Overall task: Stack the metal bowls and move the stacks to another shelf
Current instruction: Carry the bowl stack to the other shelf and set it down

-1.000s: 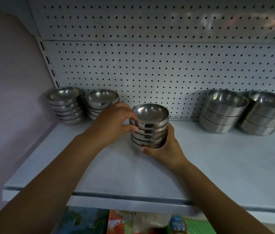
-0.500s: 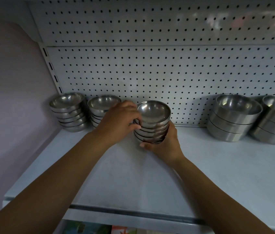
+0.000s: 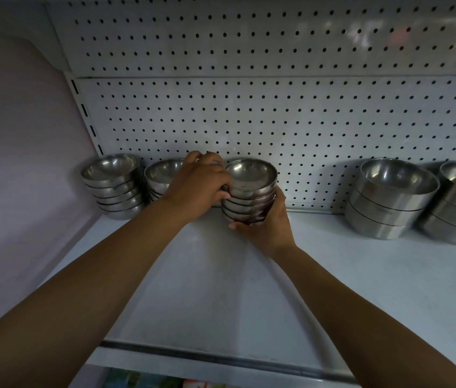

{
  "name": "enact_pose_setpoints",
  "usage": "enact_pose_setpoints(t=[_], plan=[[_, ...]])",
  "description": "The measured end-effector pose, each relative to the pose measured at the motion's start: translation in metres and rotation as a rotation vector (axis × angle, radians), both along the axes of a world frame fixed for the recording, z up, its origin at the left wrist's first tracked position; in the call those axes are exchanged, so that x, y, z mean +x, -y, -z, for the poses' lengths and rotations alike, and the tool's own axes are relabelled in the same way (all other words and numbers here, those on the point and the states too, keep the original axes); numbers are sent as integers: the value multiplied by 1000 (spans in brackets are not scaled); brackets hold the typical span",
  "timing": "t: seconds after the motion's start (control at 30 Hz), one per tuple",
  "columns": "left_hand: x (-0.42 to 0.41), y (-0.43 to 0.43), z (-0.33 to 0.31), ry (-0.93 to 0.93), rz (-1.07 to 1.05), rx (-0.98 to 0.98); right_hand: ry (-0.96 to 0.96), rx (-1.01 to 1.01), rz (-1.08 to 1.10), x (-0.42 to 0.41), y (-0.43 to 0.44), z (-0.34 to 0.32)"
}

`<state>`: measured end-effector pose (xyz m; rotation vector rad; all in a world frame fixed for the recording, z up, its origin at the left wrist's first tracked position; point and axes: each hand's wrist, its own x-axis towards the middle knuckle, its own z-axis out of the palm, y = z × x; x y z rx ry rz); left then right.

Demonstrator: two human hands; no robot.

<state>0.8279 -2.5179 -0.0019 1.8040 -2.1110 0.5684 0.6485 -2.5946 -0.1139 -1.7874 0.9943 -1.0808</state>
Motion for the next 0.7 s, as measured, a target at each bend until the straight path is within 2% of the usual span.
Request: enact_pose_setpoints(t=[0.2,0.33,0.57,0.7], plan=[[5,8,-6,-134,-109,91,-42,22,-61,-5,11,-2],[0,6,-12,-154,-129,123,-80,42,-77,-7,10,-9],[-3,-9,-6,-103,-43,82,-237,115,-52,-13,0,-17],[-10,-36,-3,-226,15,45,-313,141,-66,-31,-18,-33]])
